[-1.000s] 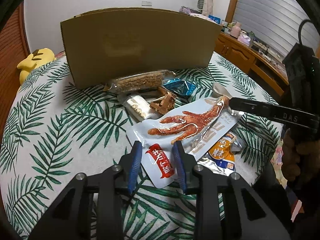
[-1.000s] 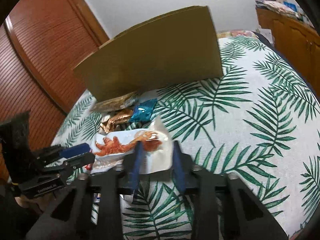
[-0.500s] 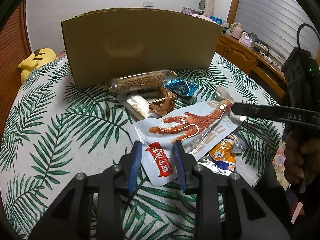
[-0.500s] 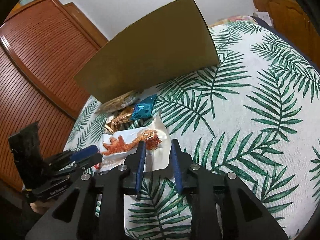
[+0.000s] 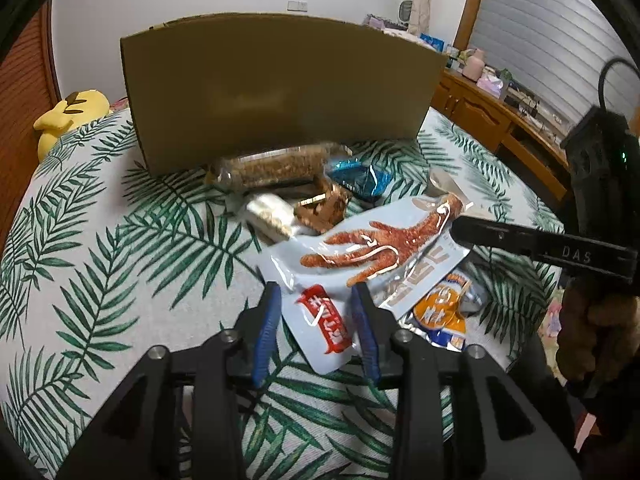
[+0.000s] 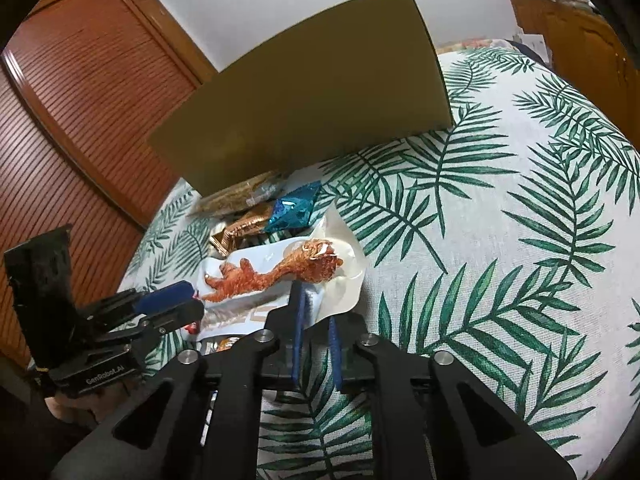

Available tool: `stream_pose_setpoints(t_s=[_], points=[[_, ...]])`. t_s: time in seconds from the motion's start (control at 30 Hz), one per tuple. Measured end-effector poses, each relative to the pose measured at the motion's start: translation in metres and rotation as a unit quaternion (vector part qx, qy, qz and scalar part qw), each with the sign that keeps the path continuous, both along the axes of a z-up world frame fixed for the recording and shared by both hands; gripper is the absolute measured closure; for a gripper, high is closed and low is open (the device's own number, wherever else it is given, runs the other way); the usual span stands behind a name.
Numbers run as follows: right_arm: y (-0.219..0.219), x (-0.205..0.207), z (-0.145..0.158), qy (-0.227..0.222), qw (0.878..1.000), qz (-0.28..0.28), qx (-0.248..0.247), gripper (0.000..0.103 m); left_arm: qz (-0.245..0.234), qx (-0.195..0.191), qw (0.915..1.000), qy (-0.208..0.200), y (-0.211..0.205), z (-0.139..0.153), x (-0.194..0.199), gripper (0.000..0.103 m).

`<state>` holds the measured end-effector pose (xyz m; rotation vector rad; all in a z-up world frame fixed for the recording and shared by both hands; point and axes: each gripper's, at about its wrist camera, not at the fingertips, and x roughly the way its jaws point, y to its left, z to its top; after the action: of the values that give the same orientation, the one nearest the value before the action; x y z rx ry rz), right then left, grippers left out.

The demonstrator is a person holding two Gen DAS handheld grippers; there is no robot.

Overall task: Organize snacks
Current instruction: 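Grasp the clear bread-stick packet with left tool while right tool grasps chicken-feet packet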

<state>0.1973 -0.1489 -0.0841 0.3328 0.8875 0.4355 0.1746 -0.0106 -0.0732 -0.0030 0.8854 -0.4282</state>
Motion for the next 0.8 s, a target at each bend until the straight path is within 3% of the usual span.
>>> stream_pose_setpoints(t_s=[0.03,0.13,0.37,0.5,0.67,0.8], points=[[-0.002,-0.001,0.001,-0.002,1.000,-0.004,-0.001,0.096,0.003,-0.003,1.0000,-0.005,0.001,0.003,0.001,0.056],[-0.005,0.000,0.000,0.001,1.000,-0.004,-0.005,0.096,0.007,-0.007,0.9995,-0.029,0.002,0.019,0.010,0.052],[-0.007,0.003,-0.003,0.005,1.000,-0.004,-0.004,0.096,0.001,0.038,0.9975,-0.060,-0.006,0.031,0.051,0.050],[-0.006,0.006,-0.003,0.006,1.000,-0.001,-0.005,0.096,-0.044,0.078,0.9941,-0.061,-0.017,0.027,0.067,0.050],[-0.006,0.009,-0.003,0.005,1.000,0.004,-0.008,0.096,-0.106,0.144,0.9828,-0.046,-0.038,0.017,0.078,0.050],[-0.006,0.009,-0.004,0.002,1.000,0.006,-0.011,0.096,-0.117,0.168,0.9782,-0.032,-0.049,0.014,0.093,0.050]])
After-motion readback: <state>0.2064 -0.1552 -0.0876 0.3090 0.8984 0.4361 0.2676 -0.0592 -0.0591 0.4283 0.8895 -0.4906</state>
